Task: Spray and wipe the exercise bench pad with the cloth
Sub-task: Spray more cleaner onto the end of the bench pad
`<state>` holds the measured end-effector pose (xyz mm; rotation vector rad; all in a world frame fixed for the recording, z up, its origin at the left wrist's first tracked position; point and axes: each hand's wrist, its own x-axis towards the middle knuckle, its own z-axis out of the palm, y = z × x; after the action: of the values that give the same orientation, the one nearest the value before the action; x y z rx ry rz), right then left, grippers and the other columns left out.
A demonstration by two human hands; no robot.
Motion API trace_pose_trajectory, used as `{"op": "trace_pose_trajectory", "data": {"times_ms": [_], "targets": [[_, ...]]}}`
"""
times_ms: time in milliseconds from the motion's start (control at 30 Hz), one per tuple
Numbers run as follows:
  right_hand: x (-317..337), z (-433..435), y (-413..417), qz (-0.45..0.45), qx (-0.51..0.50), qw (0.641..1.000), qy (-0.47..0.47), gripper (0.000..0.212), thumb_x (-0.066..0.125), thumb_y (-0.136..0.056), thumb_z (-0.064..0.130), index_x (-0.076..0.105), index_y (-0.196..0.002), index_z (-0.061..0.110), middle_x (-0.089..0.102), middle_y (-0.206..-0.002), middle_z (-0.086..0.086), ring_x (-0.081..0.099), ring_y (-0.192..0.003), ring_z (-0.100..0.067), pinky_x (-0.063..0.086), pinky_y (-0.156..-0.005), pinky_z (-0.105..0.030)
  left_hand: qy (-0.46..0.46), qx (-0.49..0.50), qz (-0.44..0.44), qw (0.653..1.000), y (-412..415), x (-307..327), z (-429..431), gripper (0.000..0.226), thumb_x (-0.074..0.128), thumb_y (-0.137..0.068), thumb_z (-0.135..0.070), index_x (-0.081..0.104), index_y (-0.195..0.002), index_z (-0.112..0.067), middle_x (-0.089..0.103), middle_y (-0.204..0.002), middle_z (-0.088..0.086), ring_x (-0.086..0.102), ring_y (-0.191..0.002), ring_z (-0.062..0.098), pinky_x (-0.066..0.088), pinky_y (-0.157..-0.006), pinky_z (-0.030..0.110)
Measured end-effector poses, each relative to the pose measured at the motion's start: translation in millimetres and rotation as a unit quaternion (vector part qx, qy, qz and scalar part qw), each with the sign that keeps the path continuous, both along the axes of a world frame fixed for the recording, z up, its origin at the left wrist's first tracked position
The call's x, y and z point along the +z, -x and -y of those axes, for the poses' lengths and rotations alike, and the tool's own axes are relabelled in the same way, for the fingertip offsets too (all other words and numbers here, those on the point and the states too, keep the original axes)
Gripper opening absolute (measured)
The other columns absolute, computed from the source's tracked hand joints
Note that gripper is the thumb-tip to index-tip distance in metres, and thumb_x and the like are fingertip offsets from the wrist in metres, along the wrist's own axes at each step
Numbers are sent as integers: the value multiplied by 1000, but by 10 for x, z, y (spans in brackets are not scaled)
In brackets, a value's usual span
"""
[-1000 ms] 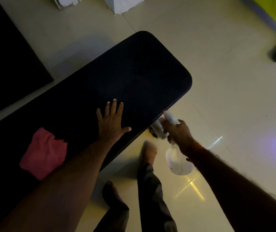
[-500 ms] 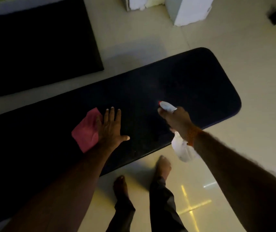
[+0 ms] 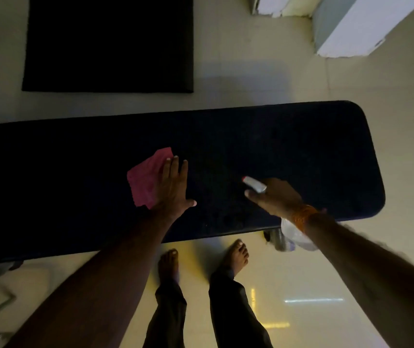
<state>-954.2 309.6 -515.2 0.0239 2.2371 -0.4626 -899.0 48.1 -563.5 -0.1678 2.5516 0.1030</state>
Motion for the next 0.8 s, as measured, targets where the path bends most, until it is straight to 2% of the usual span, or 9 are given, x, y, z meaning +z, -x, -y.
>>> {"op": "trace_pose_trajectory", "data": {"times_ms": [100, 167, 267, 333, 400, 500, 633, 700, 800], "targets": [[45, 64, 352, -34, -47, 998, 14, 42, 63, -96, 56, 71, -121, 24, 64, -64, 3, 64, -51, -10, 53, -57, -28, -31, 31, -15, 999, -42, -66, 40, 129, 83, -76, -54, -2, -164, -16, -7, -172, 12, -5, -159, 32, 11, -129, 48], [48, 190, 539, -62, -69, 994, 49, 41, 64, -96, 53, 72, -118, 18, 65, -70, 1, 68, -62, -16, 62, -70, -36, -43, 39, -24, 998, -60, -125, 68, 130, 84, -75, -55, -2, -164, -16, -7, -172, 11, -4, -159, 31, 16, -128, 50], [-19, 404, 699, -64, -162, 982, 78, 39, 65, -96, 49, 62, -101, 10, 68, -82, -2, 72, -78, -23, 64, -81, -46, -73, 62, -36, 995, -48, -173, 92, 122, 81, -79, -54, 2, -164, -16, -2, -172, 10, -1, -159, 30, 18, -127, 50], [-20, 508, 738, -77, -242, 963, 89, 37, 65, -97, 47, 62, -105, 11, 69, -89, -3, 71, -79, -20, 65, -77, -41, -112, 100, -75, 986, -41, -162, 125, 110, 75, -85, -55, 9, -164, -15, 6, -172, 10, 6, -159, 30, 19, -127, 48], [-8, 596, 709, -75, -294, 943, 141, 38, 66, -98, 43, 65, -120, 12, 71, -97, -5, 67, -78, -14, 59, -64, -29, -98, 141, -147, 974, -40, -142, 202, 96, 67, -91, -55, 19, -162, -12, 19, -169, 12, 18, -156, 32, 25, -122, 49], [44, 690, 568, -83, -272, 932, 225, 33, 65, -100, 36, 65, -129, 20, 71, -97, -8, 64, -75, -13, 53, -60, -23, -34, 202, -197, 959, -5, -84, 390, 86, 60, -96, -56, 26, -160, -11, 30, -164, 15, 27, -152, 34, 29, -118, 53], [85, 866, 439, -151, -216, 915, 304, 19, 68, -99, 33, 67, -102, 14, 61, -76, -2, 59, -62, -7, 52, -56, -24, -43, 251, -141, 957, 75, -65, 689, 88, 70, -86, -62, 37, -153, -13, 47, -148, 13, 45, -137, 33, 38, -111, 51], [117, 982, 411, -175, -206, 904, 332, 22, 69, -99, 35, 66, -95, 14, 59, -73, -4, 60, -64, -17, 54, -61, -33, -75, 263, -132, 953, 125, -86, 784, 71, 76, -81, -61, 54, -131, -16, 61, -127, 8, 58, -119, 29, 45, -98, 44], [188, 1184, 371, -198, -193, 892, 357, 18, 67, -99, 42, 61, -87, 30, 61, -78, -11, 64, -73, -38, 59, -73, -45, -182, 322, -108, 923, 120, -88, 831, 44, 79, -83, -51, 61, -105, -18, 67, -102, -1, 65, -95, 21, 45, -72, 32]]}}
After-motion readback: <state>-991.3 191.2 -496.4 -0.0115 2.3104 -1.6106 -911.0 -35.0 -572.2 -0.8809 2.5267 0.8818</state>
